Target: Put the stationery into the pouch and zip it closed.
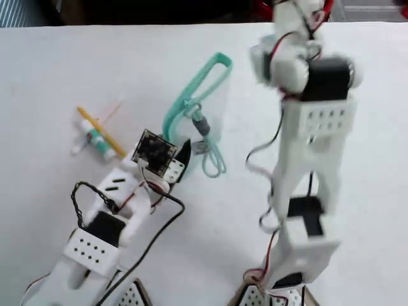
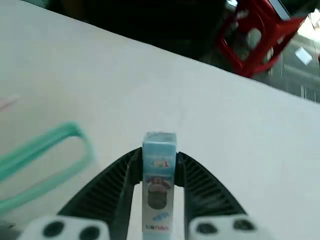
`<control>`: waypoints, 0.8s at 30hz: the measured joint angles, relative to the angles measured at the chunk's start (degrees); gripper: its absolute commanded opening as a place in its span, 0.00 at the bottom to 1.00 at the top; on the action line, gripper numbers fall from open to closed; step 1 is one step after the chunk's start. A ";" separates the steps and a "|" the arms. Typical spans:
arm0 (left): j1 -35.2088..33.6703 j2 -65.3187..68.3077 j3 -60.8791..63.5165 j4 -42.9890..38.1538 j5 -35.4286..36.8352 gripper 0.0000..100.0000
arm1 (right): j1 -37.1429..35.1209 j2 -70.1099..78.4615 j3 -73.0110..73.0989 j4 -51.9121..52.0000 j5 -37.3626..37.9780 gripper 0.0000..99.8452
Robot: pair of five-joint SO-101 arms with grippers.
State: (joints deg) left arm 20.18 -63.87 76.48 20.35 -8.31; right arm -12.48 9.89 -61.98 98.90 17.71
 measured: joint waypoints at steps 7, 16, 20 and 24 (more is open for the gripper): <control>0.00 0.00 0.00 0.00 0.00 0.13 | -15.91 -17.49 11.25 -14.24 -0.44 0.02; 0.00 0.00 0.00 0.00 0.00 0.13 | -16.53 -18.02 27.52 -25.58 -0.44 0.02; 0.00 0.00 0.00 0.00 0.00 0.13 | -13.45 -18.99 34.20 -30.59 -4.04 0.02; 0.00 0.00 0.00 0.00 0.00 0.13 | -11.25 -24.00 43.43 -37.01 -6.15 0.02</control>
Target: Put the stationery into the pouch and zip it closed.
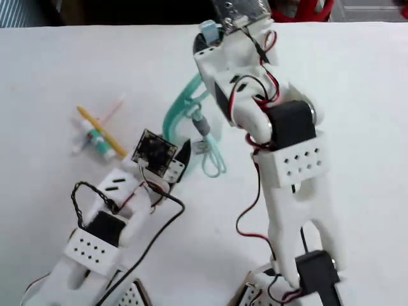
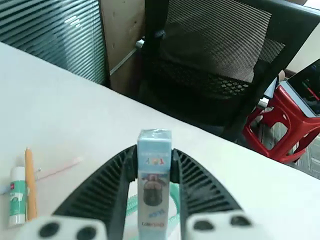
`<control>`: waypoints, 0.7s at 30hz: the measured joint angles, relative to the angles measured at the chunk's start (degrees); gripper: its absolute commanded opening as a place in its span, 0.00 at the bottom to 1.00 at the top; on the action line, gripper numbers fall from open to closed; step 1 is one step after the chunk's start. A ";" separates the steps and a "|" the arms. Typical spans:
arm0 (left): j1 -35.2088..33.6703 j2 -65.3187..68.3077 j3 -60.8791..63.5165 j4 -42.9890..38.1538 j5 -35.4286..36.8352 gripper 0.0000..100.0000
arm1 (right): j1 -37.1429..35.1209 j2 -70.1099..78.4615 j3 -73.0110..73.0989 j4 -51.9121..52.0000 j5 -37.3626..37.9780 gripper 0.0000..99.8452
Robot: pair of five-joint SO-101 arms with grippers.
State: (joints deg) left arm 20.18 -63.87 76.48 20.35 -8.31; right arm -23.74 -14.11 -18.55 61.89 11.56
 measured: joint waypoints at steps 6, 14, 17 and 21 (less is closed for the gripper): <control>0.00 0.00 0.00 0.00 0.00 0.13 | -0.35 -5.36 16.44 -13.27 -0.70 0.02; 0.09 0.00 0.00 0.00 0.00 0.13 | 0.09 -5.63 19.43 -16.79 -0.70 0.02; 0.09 0.00 0.00 0.00 0.00 0.13 | 0.00 -5.80 19.60 -16.53 -0.70 0.02; 0.09 0.00 0.00 0.00 0.00 0.13 | 0.00 -6.68 19.96 -16.79 -0.70 0.02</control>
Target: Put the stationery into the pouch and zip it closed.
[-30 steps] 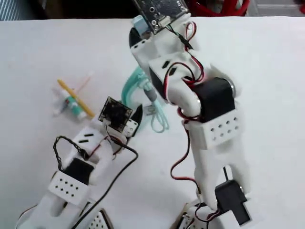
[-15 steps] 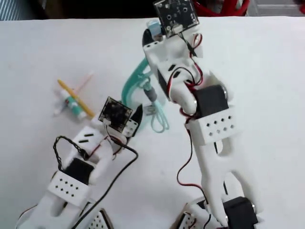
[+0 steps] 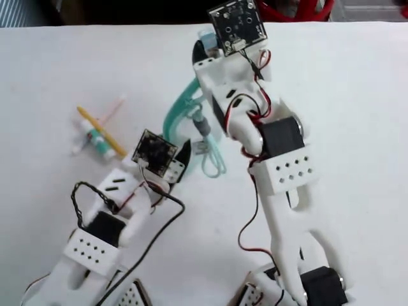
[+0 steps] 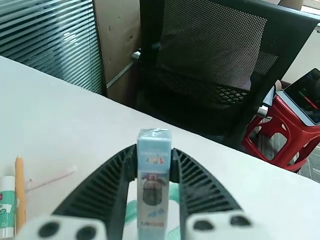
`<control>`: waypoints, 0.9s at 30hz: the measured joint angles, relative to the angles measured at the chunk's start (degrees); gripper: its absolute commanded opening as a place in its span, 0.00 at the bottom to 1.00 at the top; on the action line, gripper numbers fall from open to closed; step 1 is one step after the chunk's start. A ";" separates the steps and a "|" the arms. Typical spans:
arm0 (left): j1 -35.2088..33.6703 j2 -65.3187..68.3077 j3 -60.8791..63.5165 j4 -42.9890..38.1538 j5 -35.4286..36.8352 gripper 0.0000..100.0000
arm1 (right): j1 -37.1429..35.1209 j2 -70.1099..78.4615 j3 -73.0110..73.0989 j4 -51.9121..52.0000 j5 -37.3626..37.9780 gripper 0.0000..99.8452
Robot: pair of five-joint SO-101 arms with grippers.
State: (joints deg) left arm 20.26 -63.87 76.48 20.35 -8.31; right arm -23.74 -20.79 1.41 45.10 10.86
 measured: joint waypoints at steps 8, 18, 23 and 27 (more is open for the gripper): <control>-0.09 0.00 0.00 0.00 3.52 0.21 | 0.00 0.00 3.69 -3.96 0.00 0.02; -0.26 0.00 0.00 0.00 7.21 0.21 | 0.18 -2.55 10.02 -6.24 0.00 0.02; -0.26 0.00 0.00 0.00 7.30 0.21 | 0.44 -8.09 14.68 -6.24 0.00 0.02; -0.26 0.00 0.00 0.00 7.30 0.21 | 0.44 -11.08 16.79 -6.24 0.00 0.08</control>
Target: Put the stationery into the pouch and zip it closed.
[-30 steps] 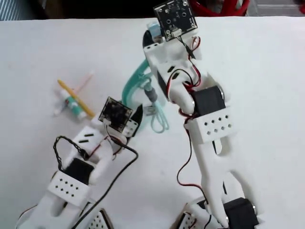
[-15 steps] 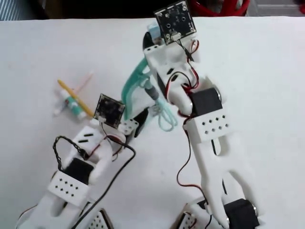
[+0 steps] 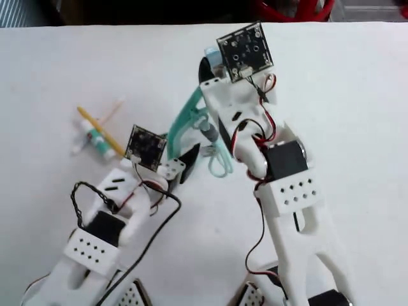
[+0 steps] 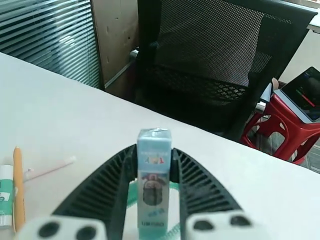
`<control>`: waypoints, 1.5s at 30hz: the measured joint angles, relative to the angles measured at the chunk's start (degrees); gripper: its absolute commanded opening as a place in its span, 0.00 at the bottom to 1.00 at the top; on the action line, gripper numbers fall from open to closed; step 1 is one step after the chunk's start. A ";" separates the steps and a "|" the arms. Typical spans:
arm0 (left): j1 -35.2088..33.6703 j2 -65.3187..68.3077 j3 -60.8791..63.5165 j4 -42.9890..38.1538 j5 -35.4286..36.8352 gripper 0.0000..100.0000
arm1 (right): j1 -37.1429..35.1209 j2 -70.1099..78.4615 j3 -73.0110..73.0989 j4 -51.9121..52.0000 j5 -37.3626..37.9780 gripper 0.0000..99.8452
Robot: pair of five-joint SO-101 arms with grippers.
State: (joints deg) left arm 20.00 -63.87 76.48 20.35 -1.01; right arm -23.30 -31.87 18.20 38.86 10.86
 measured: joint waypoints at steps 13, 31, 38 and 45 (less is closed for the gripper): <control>0.09 0.00 0.00 0.00 0.00 0.21 | -0.18 -4.48 0.18 2.64 -0.09 0.16; -1.23 0.00 0.00 0.00 0.35 0.21 | -0.26 -0.44 1.41 5.63 -0.18 0.05; -1.14 0.00 0.00 0.00 0.35 0.21 | -0.62 -1.58 0.70 8.97 0.00 0.05; -1.23 0.00 0.00 0.00 0.35 0.21 | -1.58 -3.16 0.18 12.92 0.00 0.05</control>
State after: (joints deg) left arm 18.77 -63.87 76.48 20.35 -0.66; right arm -24.88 -35.03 18.37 51.78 10.86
